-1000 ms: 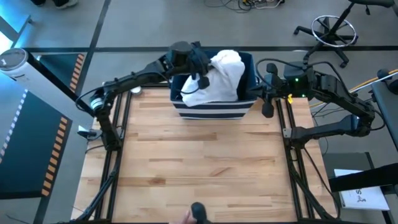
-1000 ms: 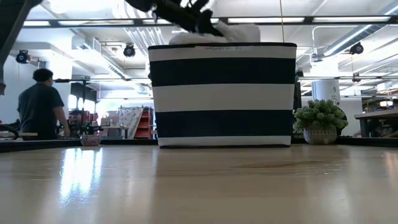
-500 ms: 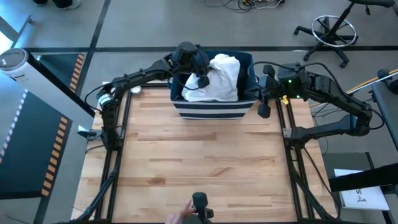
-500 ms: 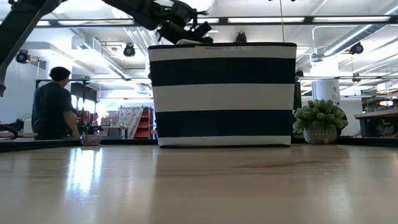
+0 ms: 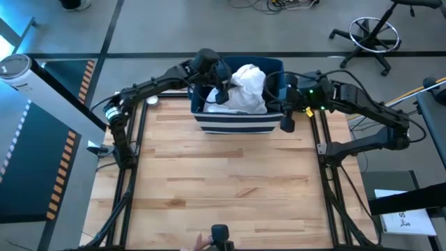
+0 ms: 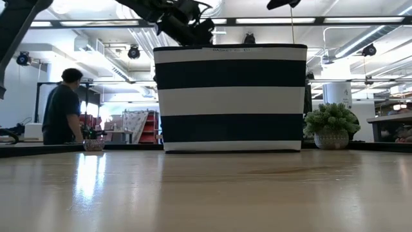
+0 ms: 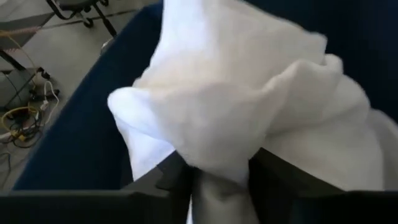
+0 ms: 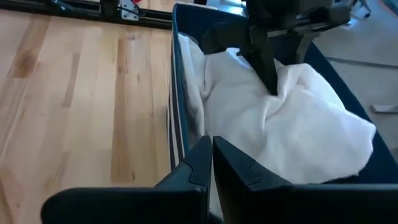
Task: Sort clothes
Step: Put the white shirt into the blue bin, then return to Home Position
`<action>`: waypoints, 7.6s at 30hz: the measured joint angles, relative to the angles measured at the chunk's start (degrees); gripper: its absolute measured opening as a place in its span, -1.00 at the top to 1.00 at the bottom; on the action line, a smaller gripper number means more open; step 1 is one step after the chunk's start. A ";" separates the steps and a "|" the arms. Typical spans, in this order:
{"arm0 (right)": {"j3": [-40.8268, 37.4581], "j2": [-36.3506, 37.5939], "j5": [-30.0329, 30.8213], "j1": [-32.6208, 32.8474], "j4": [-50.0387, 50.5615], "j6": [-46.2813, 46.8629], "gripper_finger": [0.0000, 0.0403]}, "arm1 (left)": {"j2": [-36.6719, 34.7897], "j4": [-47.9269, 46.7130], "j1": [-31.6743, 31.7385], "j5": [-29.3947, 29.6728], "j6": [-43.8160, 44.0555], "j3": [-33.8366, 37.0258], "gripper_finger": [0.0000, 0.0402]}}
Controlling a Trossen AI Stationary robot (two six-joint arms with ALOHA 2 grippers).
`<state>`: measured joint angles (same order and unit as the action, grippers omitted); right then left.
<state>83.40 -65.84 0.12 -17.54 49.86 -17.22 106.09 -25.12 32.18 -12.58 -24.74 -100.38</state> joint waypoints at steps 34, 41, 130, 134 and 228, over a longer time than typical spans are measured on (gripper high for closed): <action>0.02 -31.79 -30.10 -22.65 -34.44 -5.28 1.00 | -42.02 17.22 -0.90 2.97 5.84 41.51 -0.19; 0.02 -38.04 -32.87 -23.10 -29.23 -6.96 1.00 | -51.92 23.52 -1.06 2.91 9.38 52.77 -0.22; -12.12 -39.22 -32.15 -23.58 -43.46 -10.71 1.00 | -72.20 33.12 -13.66 -1.53 14.96 76.97 0.02; -16.50 -37.94 -32.47 -24.26 -47.39 -9.40 1.00 | -73.07 33.17 -13.66 -1.51 14.96 77.00 0.02; -76.35 65.85 -7.45 0.40 -51.46 7.99 1.00 | -106.08 21.93 -27.21 7.61 19.54 94.69 1.00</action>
<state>7.05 0.01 -7.33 -17.15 -1.60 -9.24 0.01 -3.18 4.97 -4.97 -5.20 -5.69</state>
